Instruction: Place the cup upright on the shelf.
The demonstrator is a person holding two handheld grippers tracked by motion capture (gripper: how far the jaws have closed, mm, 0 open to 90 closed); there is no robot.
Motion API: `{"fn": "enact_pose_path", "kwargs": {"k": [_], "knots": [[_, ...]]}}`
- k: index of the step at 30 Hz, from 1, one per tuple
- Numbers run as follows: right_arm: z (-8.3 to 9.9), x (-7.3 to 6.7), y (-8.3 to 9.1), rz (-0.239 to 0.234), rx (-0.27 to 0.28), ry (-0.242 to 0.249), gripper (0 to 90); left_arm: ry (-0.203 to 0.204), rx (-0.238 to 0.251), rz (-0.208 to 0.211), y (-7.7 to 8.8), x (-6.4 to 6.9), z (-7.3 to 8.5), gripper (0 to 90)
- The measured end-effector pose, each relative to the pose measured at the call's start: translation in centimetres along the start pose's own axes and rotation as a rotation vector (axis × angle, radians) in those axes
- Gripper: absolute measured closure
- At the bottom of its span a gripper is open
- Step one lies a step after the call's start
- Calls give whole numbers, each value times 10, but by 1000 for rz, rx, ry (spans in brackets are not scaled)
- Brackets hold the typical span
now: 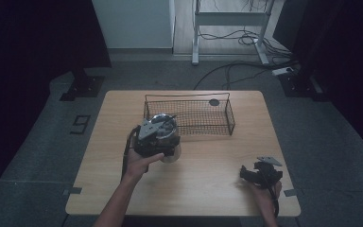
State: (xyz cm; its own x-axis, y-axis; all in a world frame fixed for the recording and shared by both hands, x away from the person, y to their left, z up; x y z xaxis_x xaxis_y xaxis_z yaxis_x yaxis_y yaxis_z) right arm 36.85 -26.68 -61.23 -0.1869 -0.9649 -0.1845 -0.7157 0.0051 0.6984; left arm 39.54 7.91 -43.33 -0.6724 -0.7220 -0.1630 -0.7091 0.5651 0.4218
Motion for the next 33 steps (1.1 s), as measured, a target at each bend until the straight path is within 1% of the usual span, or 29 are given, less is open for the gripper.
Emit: {"fn": "enact_pose_path", "kwargs": {"k": [4,14,17,25,31,33], "knots": [[0,0,0,0,-2,1,0,9,4,-23,-1,-6,-3,40],[0,0,0,0,-2,0,0,10,-2,-35,-3,-14,-5,40],[0,0,0,0,-2,1,0,10,-1,-46,-4,-15,-6,40],[0,0,0,0,-2,1,0,27,8,-61,-5,-26,-10,41],[0,0,0,0,-2,1,0,22,-3,-72,-8,-33,-11,41],[0,0,0,0,-2,1,0,28,-5,-73,-9,-35,-11,41]]}}
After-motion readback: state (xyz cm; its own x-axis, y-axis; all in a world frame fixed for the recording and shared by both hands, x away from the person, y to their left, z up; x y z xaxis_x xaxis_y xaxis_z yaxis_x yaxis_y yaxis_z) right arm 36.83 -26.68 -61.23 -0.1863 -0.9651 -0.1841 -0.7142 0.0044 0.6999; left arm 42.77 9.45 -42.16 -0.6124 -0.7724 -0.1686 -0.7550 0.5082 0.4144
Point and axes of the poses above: each handheld gripper's, and its own axes: y roughly backward along the jaws, z roughly out of its underside, x roughly to its right, the point moved 8 cm from there along -y, roughly forward along the jaws, and after that the axes turned 14 degrees about -y, right-handed, at the moved point
